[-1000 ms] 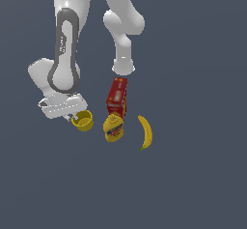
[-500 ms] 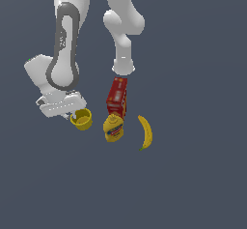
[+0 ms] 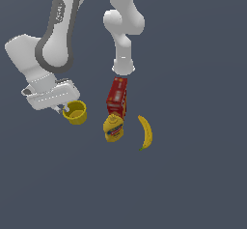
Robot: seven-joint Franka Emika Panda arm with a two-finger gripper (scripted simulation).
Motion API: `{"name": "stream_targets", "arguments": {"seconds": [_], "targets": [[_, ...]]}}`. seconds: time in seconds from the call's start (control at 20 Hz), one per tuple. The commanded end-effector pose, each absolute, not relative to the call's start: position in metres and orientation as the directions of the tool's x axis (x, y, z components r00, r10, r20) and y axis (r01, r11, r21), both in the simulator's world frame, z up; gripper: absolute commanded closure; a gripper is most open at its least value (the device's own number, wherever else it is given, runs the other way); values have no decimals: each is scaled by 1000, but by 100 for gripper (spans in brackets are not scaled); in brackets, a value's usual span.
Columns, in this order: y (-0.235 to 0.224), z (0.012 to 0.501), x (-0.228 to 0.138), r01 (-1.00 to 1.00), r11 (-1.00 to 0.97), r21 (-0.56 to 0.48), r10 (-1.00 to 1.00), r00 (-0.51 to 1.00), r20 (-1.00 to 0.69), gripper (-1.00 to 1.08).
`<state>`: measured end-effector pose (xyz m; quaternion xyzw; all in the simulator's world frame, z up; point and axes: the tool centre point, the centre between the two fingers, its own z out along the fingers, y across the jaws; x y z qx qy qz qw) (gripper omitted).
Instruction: Pick up a designated object from a clutter of objects.
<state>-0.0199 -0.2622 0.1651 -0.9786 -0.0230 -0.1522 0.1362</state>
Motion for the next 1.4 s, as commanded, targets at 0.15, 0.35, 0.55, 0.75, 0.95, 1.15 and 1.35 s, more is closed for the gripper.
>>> {"name": "stream_targets", "arguments": {"seconds": [0.15,0.35,0.55,0.75,0.95,1.15,1.35], "targets": [[-268,228,-9,85,-963,-256,3,953,304,108],[-273,275,-1,84,-963,-255,3,953,304,108],[-277,319,7,85,-963,-254,4,953,304,108],[-280,355,15,86,-963,-255,4,952,306,108],[-282,380,21,88,-963,-256,5,952,307,108],[-284,396,25,89,-962,-257,6,951,309,108],[-285,404,27,90,-962,-258,6,951,310,108]]}}
